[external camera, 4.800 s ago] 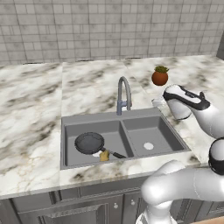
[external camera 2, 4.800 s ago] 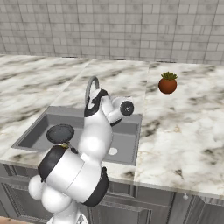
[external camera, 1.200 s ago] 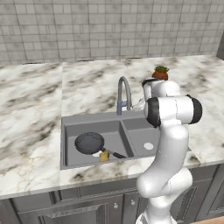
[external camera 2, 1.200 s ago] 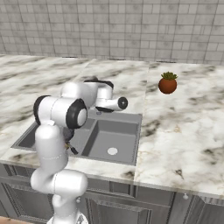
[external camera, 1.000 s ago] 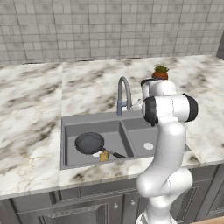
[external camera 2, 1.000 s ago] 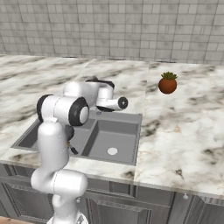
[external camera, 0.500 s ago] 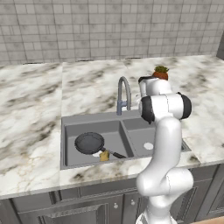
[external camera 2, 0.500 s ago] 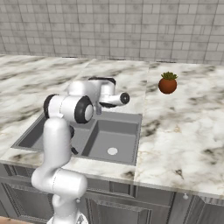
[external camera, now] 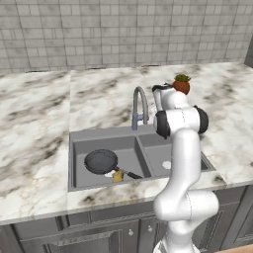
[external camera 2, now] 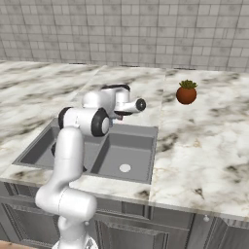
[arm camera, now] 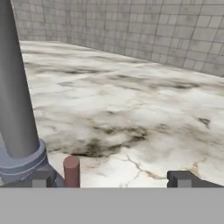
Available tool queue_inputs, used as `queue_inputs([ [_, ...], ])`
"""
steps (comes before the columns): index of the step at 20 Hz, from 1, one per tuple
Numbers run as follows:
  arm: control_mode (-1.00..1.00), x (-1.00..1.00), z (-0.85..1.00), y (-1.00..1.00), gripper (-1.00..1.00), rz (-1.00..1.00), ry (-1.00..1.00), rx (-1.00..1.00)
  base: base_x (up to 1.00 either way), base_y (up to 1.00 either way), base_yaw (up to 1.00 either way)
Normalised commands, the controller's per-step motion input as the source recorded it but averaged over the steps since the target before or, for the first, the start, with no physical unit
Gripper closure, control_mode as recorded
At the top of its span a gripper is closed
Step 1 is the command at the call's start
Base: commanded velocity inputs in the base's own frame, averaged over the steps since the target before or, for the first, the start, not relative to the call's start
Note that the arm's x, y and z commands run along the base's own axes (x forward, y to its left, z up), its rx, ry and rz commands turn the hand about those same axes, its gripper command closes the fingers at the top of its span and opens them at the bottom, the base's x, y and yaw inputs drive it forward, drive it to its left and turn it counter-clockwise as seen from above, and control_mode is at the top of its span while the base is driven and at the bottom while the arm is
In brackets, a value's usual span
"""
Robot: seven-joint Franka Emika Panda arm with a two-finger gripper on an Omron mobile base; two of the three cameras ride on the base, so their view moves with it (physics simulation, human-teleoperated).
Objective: Pick the pan and sponge and place them into the sink. Then turn on the water.
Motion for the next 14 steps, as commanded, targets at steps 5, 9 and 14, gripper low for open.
queue_inputs([
  [5, -1.0, 0.56, -0.4, 0.0, -1.0, -0.05, 0.0, -0.05, 0.0, 0.0, 0.0],
  [9, -1.0, 0.44, -0.55, -0.09, -1.0, -0.06, -0.02, -0.11, 0.0, 0.0, 0.0],
  [14, -1.0, 0.42, -0.44, -0.33, -1.0, -0.08, -0.05, -0.11, 0.0, 0.0, 0.0],
])
